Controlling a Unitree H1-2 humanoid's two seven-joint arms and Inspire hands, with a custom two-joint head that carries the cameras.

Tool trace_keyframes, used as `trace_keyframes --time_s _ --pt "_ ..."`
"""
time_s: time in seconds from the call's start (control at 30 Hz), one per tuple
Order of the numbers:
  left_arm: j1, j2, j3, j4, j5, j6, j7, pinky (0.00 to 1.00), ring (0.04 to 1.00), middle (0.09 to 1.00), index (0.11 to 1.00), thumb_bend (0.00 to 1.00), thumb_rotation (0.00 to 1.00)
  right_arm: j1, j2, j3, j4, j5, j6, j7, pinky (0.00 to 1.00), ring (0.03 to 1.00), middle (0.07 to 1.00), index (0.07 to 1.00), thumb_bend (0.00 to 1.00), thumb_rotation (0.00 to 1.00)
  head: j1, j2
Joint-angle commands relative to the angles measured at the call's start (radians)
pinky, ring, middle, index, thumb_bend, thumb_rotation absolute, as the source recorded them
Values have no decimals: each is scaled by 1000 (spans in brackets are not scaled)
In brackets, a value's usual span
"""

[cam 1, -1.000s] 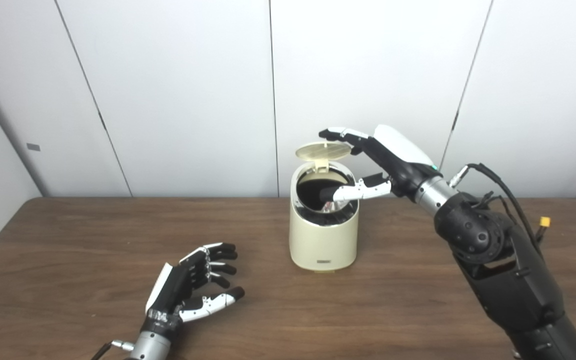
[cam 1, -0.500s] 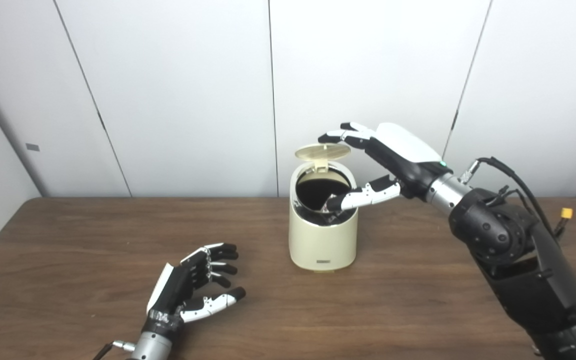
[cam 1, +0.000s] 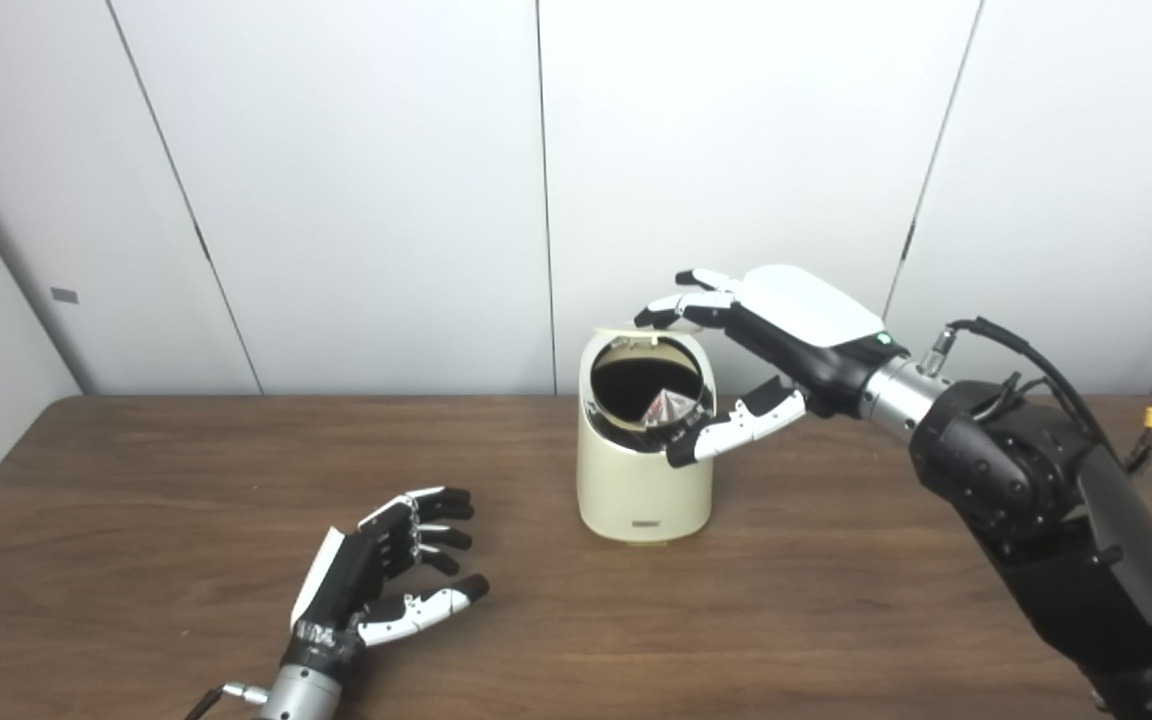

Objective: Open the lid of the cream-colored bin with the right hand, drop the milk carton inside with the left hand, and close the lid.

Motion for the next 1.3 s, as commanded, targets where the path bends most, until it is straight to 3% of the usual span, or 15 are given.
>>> trace_keyframes --time_s 0.0,0.33,0.53,0.93,1.27 --pt "-14 11 6 -15 0 -24 7 549 653 737 759 690 92 -64 -20 -8 -12 -13 -38 -11 850 949 796 804 794 626 2 1" --pt "-13 2 5 -23 -6 -15 8 543 655 739 760 681 80 -49 -14 -1 -21 -53 -73 12 806 930 783 800 809 606 5 10" --pt "-11 4 4 -22 0 -20 9 537 647 734 758 682 98 -31 -9 3 -38 -65 -77 26 918 957 792 810 779 629 6 12" --pt "-12 9 8 -30 -6 -11 6 535 650 739 765 675 93 7 -11 21 -71 -102 -91 33 995 970 795 820 784 636 7 25" --pt "-16 15 13 -30 -8 -7 4 527 644 740 767 674 92 50 -2 20 -74 -127 -108 27 1000 972 789 822 796 631 3 28"
